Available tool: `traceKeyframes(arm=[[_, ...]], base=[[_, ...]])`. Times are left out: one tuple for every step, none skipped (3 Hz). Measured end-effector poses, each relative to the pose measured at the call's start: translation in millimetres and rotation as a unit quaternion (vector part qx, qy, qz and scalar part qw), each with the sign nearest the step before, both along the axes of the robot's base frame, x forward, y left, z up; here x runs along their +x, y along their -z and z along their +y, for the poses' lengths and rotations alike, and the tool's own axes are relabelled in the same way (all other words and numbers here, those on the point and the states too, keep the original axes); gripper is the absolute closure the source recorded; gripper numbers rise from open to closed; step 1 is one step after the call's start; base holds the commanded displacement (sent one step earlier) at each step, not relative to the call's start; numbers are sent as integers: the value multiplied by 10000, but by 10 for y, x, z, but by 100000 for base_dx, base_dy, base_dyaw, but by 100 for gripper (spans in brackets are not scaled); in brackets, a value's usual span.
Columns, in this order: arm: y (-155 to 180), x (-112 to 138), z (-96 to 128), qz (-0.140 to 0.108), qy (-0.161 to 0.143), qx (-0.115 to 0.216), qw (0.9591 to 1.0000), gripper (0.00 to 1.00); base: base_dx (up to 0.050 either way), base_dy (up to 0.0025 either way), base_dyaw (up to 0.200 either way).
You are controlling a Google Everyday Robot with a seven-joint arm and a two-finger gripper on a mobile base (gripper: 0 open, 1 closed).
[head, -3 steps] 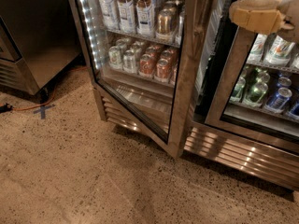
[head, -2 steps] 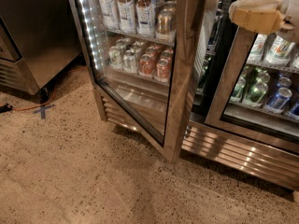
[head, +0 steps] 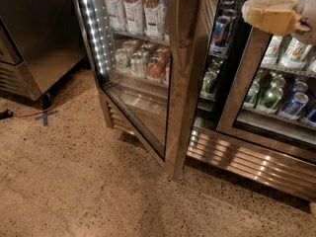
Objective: Open left fridge door
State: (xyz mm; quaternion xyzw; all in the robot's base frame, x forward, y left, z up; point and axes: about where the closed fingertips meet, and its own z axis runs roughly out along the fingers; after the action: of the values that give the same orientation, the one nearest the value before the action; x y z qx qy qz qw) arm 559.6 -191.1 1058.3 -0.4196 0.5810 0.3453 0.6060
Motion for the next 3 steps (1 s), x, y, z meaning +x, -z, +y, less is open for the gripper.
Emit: traceKeyframes(arm=[[0, 0, 0, 0, 0, 0, 10000, 36], [0, 0, 1, 0, 0, 0, 10000, 12], [0, 0, 1, 0, -1, 0, 10000, 0]], base=[[0, 0, 0], [0, 0, 0], [0, 0, 0]])
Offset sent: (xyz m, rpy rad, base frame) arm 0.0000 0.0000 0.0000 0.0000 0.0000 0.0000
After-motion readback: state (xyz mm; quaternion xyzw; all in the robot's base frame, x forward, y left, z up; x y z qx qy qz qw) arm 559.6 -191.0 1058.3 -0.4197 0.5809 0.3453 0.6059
